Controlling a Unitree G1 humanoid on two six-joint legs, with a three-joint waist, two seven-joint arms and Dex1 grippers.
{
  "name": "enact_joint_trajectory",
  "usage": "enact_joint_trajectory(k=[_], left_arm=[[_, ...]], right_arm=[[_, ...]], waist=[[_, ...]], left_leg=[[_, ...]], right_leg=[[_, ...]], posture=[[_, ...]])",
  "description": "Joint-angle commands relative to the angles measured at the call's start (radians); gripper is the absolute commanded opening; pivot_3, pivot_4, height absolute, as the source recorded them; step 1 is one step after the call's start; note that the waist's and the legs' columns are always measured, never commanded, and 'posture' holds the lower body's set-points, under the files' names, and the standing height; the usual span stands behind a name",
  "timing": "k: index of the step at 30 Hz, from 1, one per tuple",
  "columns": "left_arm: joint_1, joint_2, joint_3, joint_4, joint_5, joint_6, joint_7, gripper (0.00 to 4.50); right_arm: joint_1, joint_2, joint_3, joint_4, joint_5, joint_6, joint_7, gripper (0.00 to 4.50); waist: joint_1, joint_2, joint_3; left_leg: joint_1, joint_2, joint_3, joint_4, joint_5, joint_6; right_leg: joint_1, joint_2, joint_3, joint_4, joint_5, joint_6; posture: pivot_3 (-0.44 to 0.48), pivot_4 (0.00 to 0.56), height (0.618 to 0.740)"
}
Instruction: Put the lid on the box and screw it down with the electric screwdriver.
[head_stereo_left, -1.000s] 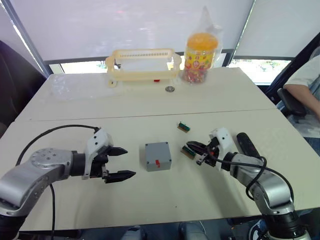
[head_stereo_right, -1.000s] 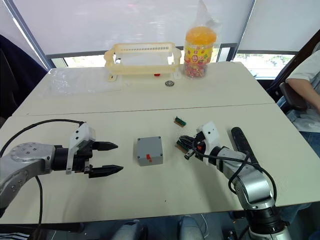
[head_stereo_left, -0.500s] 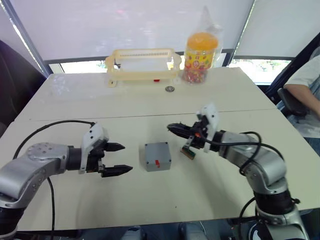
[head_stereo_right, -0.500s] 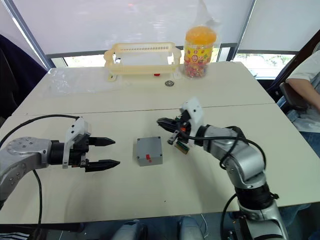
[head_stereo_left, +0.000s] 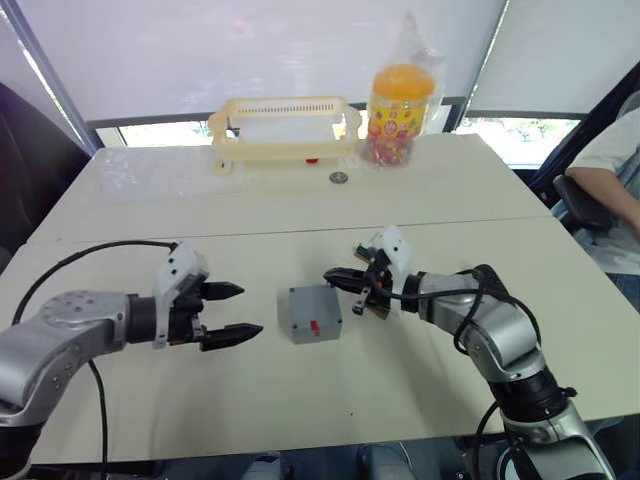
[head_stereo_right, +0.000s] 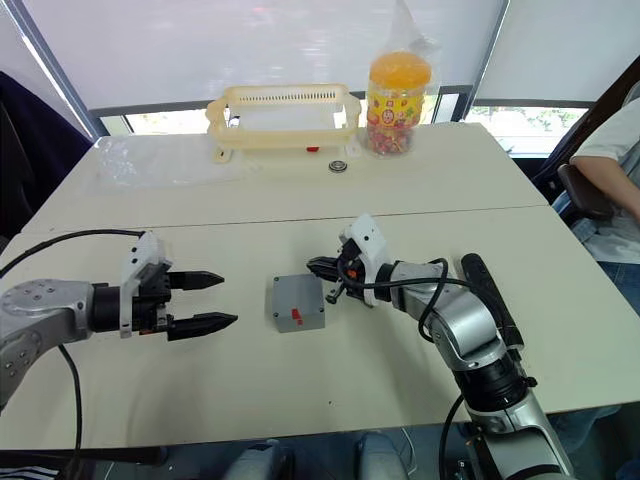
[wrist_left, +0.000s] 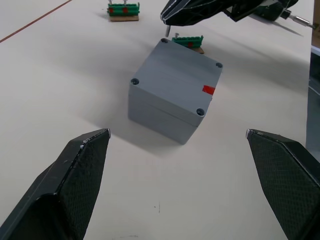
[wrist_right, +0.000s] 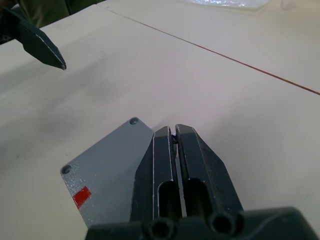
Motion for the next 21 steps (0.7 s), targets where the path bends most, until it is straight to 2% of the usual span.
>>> enact_joint_trajectory(k=[1, 21], left_arm=[[0.001, 0.003, 0.038, -0.028, -0.015, -0.001, 0.011, 4.50], [-0.005, -0.008, 0.007, -0.026, -0.008, -0.010, 0.022, 4.50]], right_arm=[[0.003, 0.001, -0.003, -0.004, -0.015, -0.034, 0.007, 0.04], [0.024, 0.006, -0.019, 0.021, -0.050, -0.065, -0.003, 0.04]], waist=[[0.000, 0.000, 0.000], [0.000, 0.000, 0.000]], left_leg=[[0.000, 0.000, 0.000, 0.000, 0.000, 0.000], [0.000, 0.000, 0.000, 0.000, 0.000, 0.000]], right_leg=[[0.000, 0.000, 0.000, 0.000, 0.000, 0.000], [0.000, 0.000, 0.000, 0.000, 0.000, 0.000]], posture=[[0.000, 0.150, 0.740], [0.000, 0.150, 0.740]])
